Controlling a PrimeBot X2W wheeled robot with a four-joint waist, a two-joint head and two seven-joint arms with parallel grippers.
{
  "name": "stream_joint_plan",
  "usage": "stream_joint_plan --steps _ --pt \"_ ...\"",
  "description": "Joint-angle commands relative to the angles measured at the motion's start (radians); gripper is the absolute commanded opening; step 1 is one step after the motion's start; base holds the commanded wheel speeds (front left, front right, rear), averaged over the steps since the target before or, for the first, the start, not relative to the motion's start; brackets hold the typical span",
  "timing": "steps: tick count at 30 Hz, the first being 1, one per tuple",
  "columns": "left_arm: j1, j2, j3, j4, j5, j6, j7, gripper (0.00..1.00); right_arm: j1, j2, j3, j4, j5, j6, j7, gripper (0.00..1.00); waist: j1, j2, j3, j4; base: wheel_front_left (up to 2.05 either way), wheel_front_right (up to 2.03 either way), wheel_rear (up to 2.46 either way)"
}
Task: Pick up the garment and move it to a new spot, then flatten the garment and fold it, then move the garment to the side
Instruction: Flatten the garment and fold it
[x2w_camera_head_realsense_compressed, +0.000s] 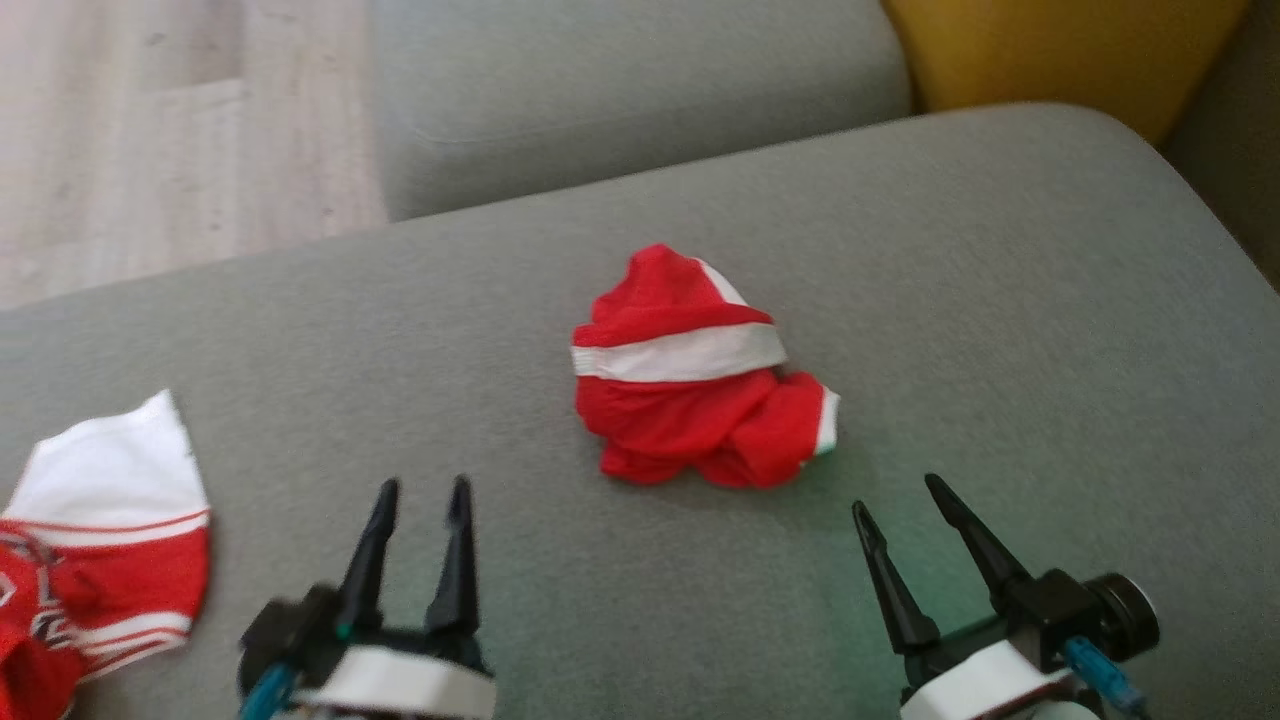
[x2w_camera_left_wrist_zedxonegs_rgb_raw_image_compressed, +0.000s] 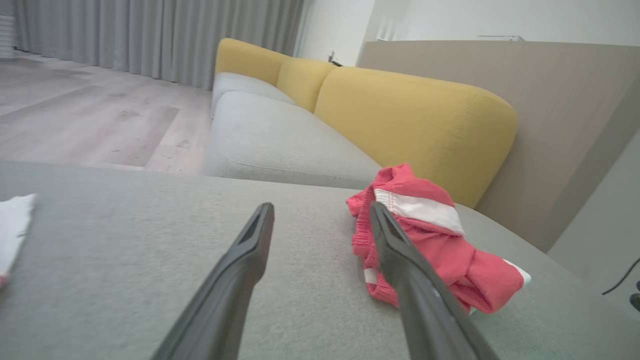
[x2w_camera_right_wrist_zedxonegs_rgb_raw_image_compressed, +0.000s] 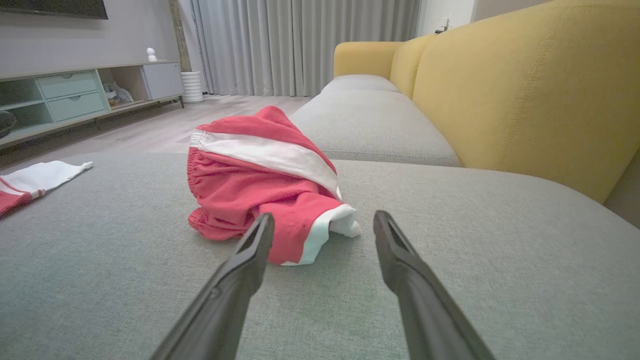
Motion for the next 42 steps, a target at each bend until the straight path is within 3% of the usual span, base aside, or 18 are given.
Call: stream_joint_plan --steps 1,9,15,26,27,28,29,35,42 --pt "-0.09 -0.001 0.002 0.022 -0.019 -0.014 -0.01 1.0 -0.05 -0.012 0.029 -0.037 -0.007 -0.001 -0.006 1.0 -0.0001 0.0 0.03 -0.044 0.0 0.0 0.0" --pt "-0.317 0.085 -0.19 0.195 -0.223 -0.023 -0.006 1.0 -0.089 -0.016 0.056 -0.049 -0.011 -0.001 -0.006 1.0 -0.0001 0.0 0.102 -0.142 0.0 0.0 0.0" --pt "-0.432 0.158 -0.271 0.278 -0.33 -0.023 -0.008 1.0 -0.11 -0.015 0.064 -0.057 -0.011 -0.001 -0.006 1.0 -0.0001 0.0 0.147 -0.193 0.0 0.0 0.0" --pt "-0.545 0.269 -0.455 0.193 -0.517 -0.023 -0.009 1.0 -0.136 0.001 0.067 -0.058 -0.005 -0.001 -0.006 1.0 -0.0001 0.0 0.2 -0.227 0.0 0.0 0.0" --pt "-0.549 0.276 -0.468 0.176 -0.526 -0.023 -0.009 0.8 -0.137 0.003 0.068 -0.057 -0.005 -0.001 -0.006 1.0 -0.0001 0.0 0.201 -0.228 0.0 0.0 0.0" --pt "-0.553 0.283 -0.481 0.159 -0.534 -0.023 -0.009 0.23 -0.138 0.004 0.068 -0.056 -0.005 -0.001 -0.006 1.0 -0.0001 0.0 0.202 -0.23 0.0 0.0 0.0" --pt "-0.557 0.29 -0.496 0.144 -0.542 -0.023 -0.009 0.0 -0.139 0.005 0.069 -0.055 -0.005 -0.001 -0.006 1.0 -0.0001 0.0 0.201 -0.232 0.0 0.0 0.0" --pt "-0.611 0.335 -0.614 0.065 -0.575 -0.023 -0.009 0.0 -0.138 0.012 0.076 -0.046 -0.004 -0.001 -0.006 1.0 -0.0001 0.0 0.172 -0.261 0.0 0.0 0.0" --pt "-0.833 0.345 -0.759 0.008 -0.588 -0.023 -0.001 0.0 -0.142 0.022 0.109 -0.049 0.0 -0.001 -0.006 1.0 -0.0001 0.0 0.124 -0.336 0.0 0.0 0.0"
